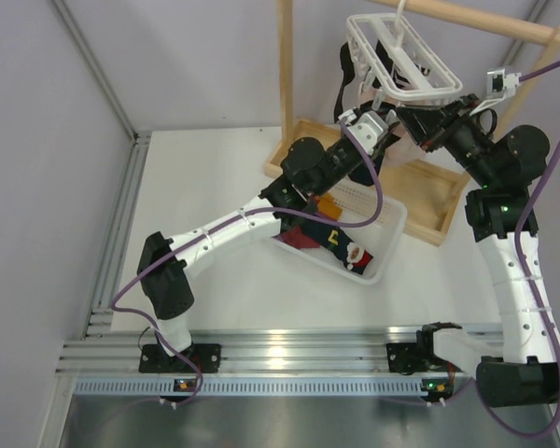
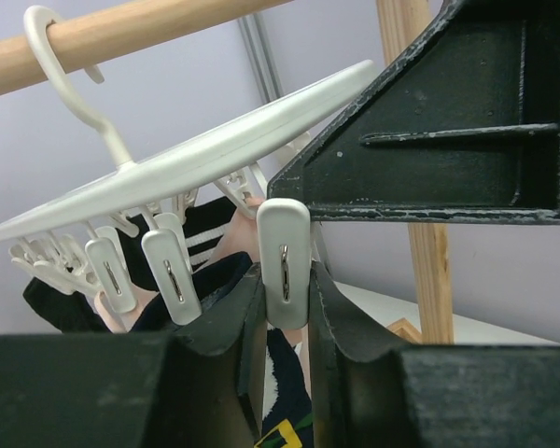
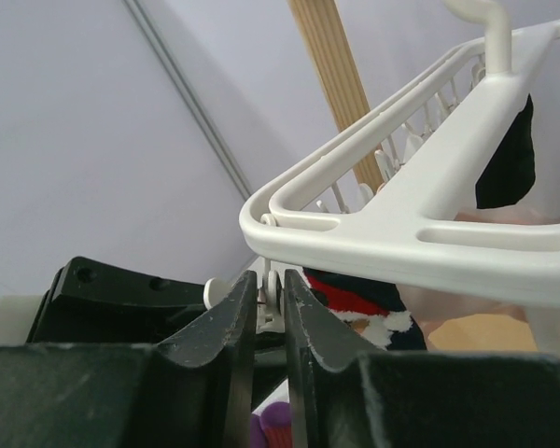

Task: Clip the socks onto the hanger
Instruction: Open the clamp at the hanger.

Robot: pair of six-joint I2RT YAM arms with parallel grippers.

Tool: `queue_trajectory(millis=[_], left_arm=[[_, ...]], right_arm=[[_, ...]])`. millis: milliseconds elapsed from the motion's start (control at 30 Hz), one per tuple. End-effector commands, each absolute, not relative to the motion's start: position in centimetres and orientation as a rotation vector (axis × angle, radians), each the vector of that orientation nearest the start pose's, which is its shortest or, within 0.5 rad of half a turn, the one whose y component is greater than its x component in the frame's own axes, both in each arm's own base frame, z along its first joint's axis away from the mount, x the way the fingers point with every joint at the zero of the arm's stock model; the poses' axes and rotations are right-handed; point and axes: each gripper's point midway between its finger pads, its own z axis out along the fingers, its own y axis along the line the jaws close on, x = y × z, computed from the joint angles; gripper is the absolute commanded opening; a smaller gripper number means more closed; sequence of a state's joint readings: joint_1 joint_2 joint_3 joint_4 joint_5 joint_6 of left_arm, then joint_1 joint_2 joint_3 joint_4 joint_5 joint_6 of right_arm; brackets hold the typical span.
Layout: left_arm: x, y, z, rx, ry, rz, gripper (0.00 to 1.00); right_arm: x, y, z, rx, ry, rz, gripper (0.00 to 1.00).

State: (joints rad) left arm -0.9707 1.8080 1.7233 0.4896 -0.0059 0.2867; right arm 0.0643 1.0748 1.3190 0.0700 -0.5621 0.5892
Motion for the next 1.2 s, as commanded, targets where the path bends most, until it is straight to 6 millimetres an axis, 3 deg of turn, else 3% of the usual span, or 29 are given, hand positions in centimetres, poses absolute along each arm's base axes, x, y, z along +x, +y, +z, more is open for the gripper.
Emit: queue_trajectory(millis=[0,33,133,300,500,900,1167], left_arm=[[31.9,-45.1,50.9,0.667,0.875,-0.629,0.13],[32.0,-45.1,50.8,0.671,0.878,-0.63,0.08],[31.8,-45.3,50.8,0.679,0.877,-0.637,0.04],[31.5,-45.5,50.8,0.689,0.873,-0.652,0.01],[31.4,-45.6,50.7,0.702,0.872,-0.658,0.0],[31.0,-46.1,50.7,0.735,0.876,-0.685,0.0],[31.1,-46.5,50.6,0.752,0.881,-0.685,0.0]], right_arm=[[30.5,13.9,51.9,-0.206,1.292,0.931,0.19],[30.3,14.0,51.9,-0.211,1.291,0.934,0.31],[29.7,14.0,52.2,-0.225,1.278,0.926,0.48],[29.4,13.4,52.7,-0.219,1.259,0.89,0.65],[29.3,12.6,53.4,-0.186,1.246,0.907,0.73],[29.2,13.7,52.8,-0.237,1.269,1.012,0.79],[30.5,14.1,51.6,-0.24,1.316,0.974,0.75]])
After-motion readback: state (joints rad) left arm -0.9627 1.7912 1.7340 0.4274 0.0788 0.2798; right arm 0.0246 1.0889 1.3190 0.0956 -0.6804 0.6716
